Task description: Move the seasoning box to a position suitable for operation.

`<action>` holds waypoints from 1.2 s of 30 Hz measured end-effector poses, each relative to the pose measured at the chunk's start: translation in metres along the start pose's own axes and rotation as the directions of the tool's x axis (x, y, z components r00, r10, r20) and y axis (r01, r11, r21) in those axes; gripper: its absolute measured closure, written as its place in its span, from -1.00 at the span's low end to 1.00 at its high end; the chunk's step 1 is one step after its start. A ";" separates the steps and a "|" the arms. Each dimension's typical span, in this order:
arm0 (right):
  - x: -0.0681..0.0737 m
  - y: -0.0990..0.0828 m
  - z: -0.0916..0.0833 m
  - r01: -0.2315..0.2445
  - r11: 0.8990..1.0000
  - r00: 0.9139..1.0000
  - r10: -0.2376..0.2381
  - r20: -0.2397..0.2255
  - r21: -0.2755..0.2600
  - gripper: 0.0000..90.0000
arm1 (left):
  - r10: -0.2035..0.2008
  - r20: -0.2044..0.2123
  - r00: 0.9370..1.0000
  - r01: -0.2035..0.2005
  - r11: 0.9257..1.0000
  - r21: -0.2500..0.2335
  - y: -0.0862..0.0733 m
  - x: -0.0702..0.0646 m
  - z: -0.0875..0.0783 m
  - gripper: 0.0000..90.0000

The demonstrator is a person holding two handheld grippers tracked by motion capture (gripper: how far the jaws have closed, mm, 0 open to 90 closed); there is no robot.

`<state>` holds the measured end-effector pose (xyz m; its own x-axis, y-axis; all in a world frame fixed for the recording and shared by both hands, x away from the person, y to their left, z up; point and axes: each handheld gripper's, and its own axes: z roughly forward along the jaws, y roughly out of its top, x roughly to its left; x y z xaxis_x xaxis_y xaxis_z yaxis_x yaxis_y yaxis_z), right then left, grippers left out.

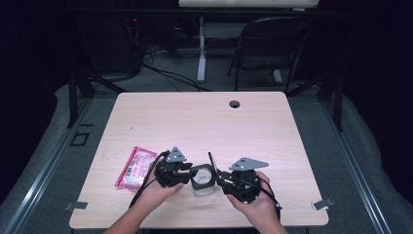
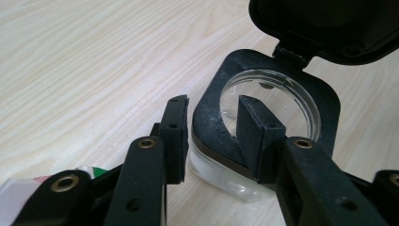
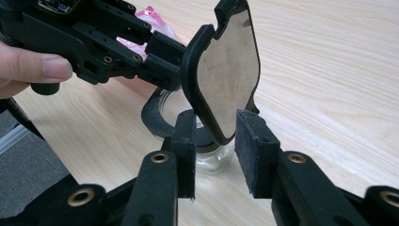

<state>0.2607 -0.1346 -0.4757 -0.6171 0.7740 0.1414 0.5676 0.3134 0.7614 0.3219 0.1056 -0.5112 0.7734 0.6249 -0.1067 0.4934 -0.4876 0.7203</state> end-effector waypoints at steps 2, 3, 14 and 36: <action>-0.001 0.000 -0.001 -0.003 1.000 1.000 0.003 0.000 0.000 0.57 | 0.008 -0.001 1.000 -0.008 1.000 0.001 0.000 0.000 0.001 0.48; -0.001 0.000 -0.001 -0.003 1.000 1.000 0.003 0.000 0.000 0.57 | 0.008 -0.001 1.000 -0.008 1.000 0.001 0.000 0.000 0.001 0.48; -0.011 -0.001 -0.009 -0.042 0.999 0.999 0.042 -0.004 0.007 0.75 | 0.015 0.011 1.000 -0.015 1.000 -0.003 0.000 0.001 0.001 0.48; -0.016 -0.004 0.010 -0.074 0.997 0.997 0.074 -0.011 0.006 0.71 | -0.024 -0.002 1.000 0.024 0.999 -0.048 -0.003 0.006 -0.016 0.43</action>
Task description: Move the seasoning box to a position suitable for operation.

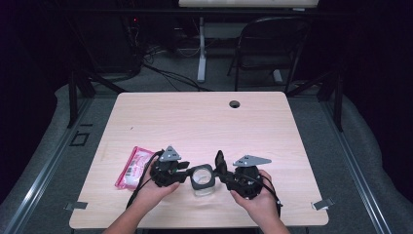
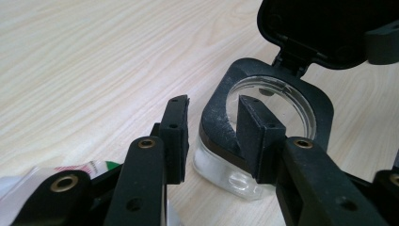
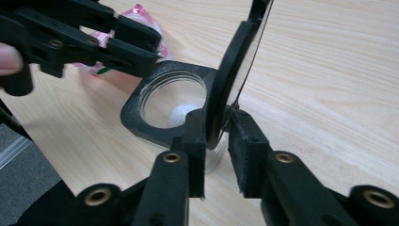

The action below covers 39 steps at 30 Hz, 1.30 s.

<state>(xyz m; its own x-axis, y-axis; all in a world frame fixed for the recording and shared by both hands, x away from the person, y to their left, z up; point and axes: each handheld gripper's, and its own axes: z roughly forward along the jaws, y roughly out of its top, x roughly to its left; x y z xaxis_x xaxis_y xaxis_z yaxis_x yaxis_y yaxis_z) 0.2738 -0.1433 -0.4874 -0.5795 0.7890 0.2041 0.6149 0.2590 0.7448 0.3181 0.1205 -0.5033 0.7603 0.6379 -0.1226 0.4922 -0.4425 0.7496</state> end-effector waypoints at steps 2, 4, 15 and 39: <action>-0.003 0.002 0.002 -0.005 1.000 1.000 0.005 -0.012 0.002 0.74 | -0.005 0.001 1.000 0.005 1.000 -0.011 -0.001 0.000 -0.006 0.41; -0.007 0.005 0.005 -0.004 1.000 1.000 0.005 -0.028 0.011 0.77 | -0.010 -0.007 1.000 0.010 1.000 -0.021 -0.003 -0.001 -0.012 0.41; -0.015 0.019 0.017 0.029 0.999 0.994 -0.025 -0.107 0.041 0.89 | -0.076 -0.073 0.994 0.072 0.995 -0.065 -0.019 0.011 -0.045 0.38; -0.041 0.030 0.027 -0.045 0.999 0.995 0.045 -0.084 0.000 0.81 | -0.094 -0.156 0.983 0.078 0.991 -0.106 -0.024 0.035 -0.069 0.24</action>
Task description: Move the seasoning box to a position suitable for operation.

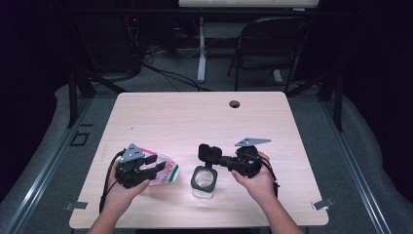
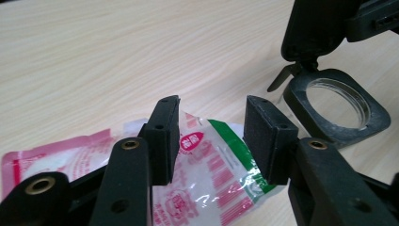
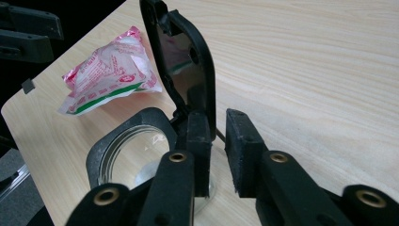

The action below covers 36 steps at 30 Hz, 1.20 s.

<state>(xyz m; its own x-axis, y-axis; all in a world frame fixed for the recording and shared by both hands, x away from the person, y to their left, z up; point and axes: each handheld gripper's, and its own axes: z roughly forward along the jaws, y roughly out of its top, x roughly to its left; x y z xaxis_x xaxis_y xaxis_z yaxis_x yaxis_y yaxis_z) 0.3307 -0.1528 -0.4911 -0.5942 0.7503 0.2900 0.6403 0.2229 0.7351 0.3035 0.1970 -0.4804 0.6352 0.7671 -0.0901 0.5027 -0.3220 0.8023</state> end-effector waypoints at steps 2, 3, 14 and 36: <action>0.000 0.001 0.002 0.004 1.000 1.000 -0.004 0.002 -0.006 0.84 | 0.003 -0.010 1.000 -0.003 1.000 -0.009 -0.001 0.001 -0.001 0.22; 0.000 0.001 0.004 0.015 1.000 1.000 -0.015 0.013 -0.001 0.87 | 0.004 -0.010 1.000 -0.004 1.000 -0.007 -0.001 0.002 -0.002 0.20; 0.004 0.003 0.011 0.033 0.999 0.999 -0.033 0.023 -0.008 0.78 | 0.020 -0.008 1.000 -0.019 0.999 0.034 -0.008 0.002 0.011 0.15; 0.004 -0.006 -0.023 0.041 0.997 0.997 -0.037 0.061 -0.065 0.31 | -0.009 -0.013 1.000 0.009 0.999 0.032 -0.040 0.006 -0.014 -0.20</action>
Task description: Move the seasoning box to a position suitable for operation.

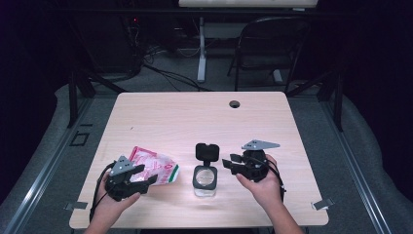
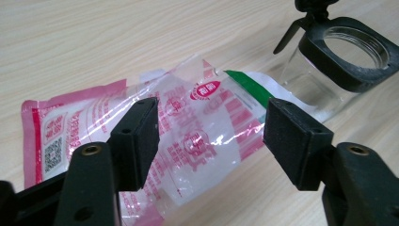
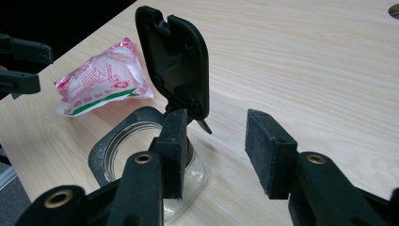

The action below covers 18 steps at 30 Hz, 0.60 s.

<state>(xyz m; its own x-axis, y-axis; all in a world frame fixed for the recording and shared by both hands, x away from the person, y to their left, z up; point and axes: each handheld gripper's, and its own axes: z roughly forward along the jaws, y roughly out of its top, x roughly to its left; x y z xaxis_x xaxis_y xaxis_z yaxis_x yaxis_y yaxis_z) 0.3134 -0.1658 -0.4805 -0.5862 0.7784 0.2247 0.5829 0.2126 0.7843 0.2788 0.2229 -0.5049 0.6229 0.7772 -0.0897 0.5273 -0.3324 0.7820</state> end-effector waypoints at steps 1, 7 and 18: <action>0.000 0.000 0.000 0.001 1.000 1.000 -0.001 0.003 0.001 0.31 | 0.006 -0.001 1.000 -0.006 1.000 -0.001 -0.002 -0.001 -0.001 -0.21; -0.002 -0.002 0.000 -0.010 1.000 1.000 0.010 0.000 0.001 0.28 | 0.032 0.004 0.999 -0.032 0.999 0.010 -0.011 -0.008 0.001 -0.32; -0.004 -0.005 -0.001 -0.022 1.000 1.000 0.022 0.001 0.009 0.26 | 0.107 -0.023 0.994 -0.106 0.993 0.053 -0.019 -0.015 0.020 -0.36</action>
<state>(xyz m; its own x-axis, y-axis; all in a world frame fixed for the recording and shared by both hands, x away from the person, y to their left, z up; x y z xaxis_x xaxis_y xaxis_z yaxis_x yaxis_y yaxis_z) 0.3125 -0.1703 -0.4847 -0.5729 0.7834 0.2411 0.6003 0.2007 0.7742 0.2711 0.2070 -0.5305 0.6622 0.7493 0.0091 0.4882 -0.4406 0.7533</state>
